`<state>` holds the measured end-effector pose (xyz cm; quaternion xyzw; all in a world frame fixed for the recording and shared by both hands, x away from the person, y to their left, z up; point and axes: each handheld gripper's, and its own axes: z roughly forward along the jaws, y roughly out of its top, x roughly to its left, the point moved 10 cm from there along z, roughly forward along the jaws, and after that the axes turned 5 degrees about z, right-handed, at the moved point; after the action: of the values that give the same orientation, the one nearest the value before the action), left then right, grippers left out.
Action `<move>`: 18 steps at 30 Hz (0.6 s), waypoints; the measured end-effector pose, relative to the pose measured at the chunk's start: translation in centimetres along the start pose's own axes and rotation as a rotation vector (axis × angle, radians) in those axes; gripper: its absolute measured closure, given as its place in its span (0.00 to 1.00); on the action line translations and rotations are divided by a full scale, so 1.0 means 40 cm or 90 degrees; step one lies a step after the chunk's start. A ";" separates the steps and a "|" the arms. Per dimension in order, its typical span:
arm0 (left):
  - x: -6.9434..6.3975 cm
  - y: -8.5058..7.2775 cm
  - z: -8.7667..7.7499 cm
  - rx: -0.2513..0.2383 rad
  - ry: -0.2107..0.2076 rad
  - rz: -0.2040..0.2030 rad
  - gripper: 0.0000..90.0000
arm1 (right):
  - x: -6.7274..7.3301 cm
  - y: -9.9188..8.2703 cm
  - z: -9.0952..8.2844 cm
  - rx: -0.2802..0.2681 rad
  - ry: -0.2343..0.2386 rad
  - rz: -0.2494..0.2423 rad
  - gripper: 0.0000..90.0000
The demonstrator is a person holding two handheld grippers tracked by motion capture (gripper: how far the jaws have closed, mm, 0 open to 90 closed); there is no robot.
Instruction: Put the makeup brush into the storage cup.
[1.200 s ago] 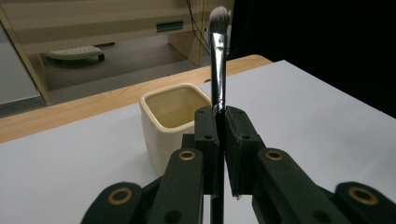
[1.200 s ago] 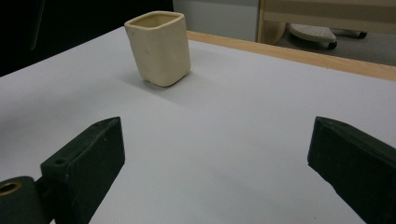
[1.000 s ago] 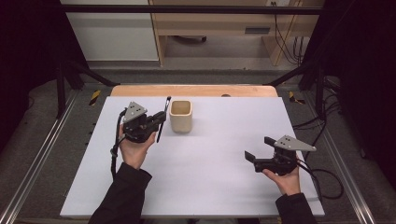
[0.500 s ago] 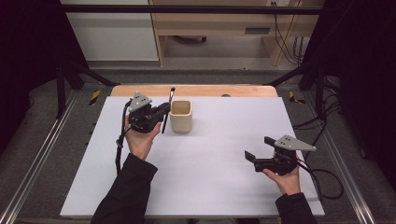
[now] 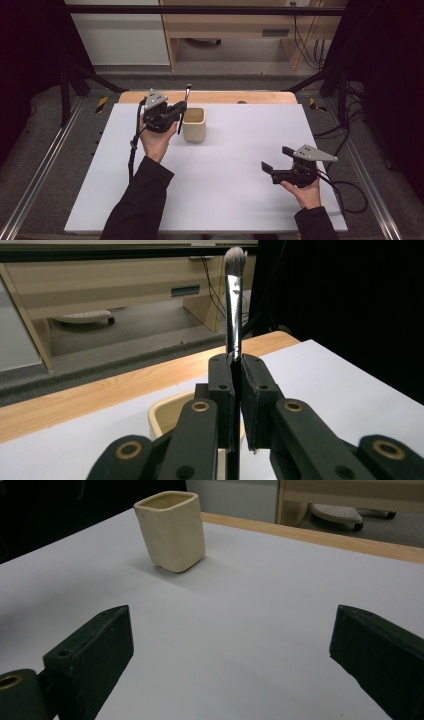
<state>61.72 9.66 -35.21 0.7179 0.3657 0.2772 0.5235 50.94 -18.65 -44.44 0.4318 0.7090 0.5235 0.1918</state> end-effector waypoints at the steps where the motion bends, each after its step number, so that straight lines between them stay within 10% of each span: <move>1: 0.000 0.004 0.004 -0.002 0.000 0.001 0.93 | 0.000 0.000 0.000 0.000 0.000 0.000 0.05; 18: 0.011 0.039 0.070 -0.006 0.013 0.002 0.94 | 0.004 0.001 0.001 -0.002 0.004 0.004 0.05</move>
<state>64.52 8.20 -34.56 0.7133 0.3687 0.2867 0.5225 50.91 -18.50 -44.40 0.4317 0.7076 0.5266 0.1886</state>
